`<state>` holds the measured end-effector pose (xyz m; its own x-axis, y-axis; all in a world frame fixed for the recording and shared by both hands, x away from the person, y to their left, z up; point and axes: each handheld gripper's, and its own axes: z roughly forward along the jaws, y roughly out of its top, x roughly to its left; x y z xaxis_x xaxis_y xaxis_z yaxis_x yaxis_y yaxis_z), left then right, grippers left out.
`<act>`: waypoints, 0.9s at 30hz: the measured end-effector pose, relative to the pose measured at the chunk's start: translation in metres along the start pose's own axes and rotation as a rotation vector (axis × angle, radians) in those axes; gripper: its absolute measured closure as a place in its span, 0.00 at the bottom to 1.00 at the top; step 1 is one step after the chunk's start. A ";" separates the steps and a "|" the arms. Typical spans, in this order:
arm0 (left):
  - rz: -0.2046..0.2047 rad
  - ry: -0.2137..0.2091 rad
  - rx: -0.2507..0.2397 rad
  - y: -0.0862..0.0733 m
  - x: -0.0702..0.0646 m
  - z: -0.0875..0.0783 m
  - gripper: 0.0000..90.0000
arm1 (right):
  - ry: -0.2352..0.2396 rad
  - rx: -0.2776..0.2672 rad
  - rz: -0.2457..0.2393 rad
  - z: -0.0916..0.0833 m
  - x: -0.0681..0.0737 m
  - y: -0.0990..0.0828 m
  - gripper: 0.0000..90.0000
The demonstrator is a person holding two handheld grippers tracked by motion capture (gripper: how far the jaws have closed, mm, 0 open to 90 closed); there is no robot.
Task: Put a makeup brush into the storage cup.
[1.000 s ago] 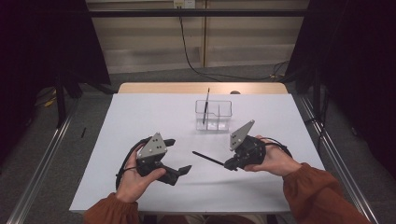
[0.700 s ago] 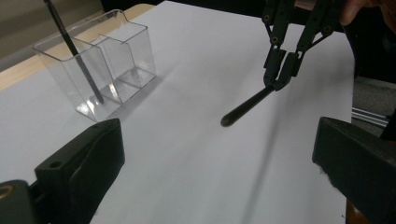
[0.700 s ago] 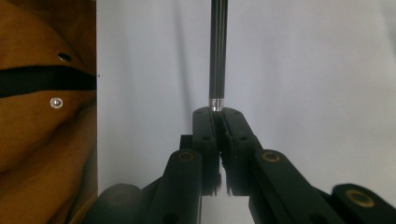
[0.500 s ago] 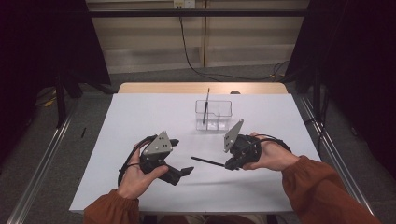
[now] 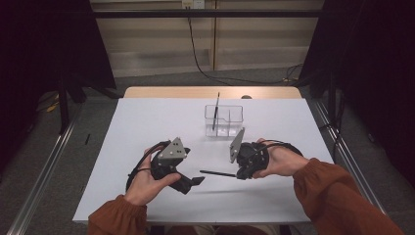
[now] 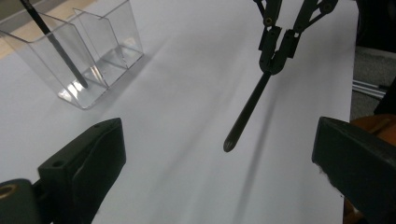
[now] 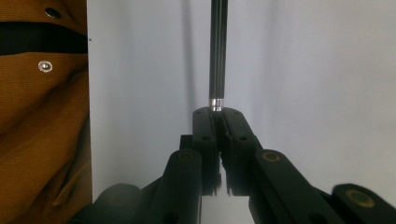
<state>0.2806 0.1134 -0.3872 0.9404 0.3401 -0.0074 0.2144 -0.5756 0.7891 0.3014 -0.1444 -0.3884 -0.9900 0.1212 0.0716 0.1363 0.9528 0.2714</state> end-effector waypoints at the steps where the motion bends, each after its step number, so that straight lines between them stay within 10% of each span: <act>1: 0.002 -0.002 0.006 0.000 0.000 0.001 0.03 | -0.002 0.008 -0.009 0.000 -0.001 0.001 0.94; 27: 0.082 -0.083 0.195 0.003 -0.005 0.021 0.10 | 0.014 0.117 -0.074 0.005 0.002 0.018 0.94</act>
<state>0.2818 0.0941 -0.3976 0.9735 0.2287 -0.0052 0.1760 -0.7341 0.6559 0.3019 -0.1260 -0.3882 -0.9966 0.0460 0.0687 0.0566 0.9851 0.1626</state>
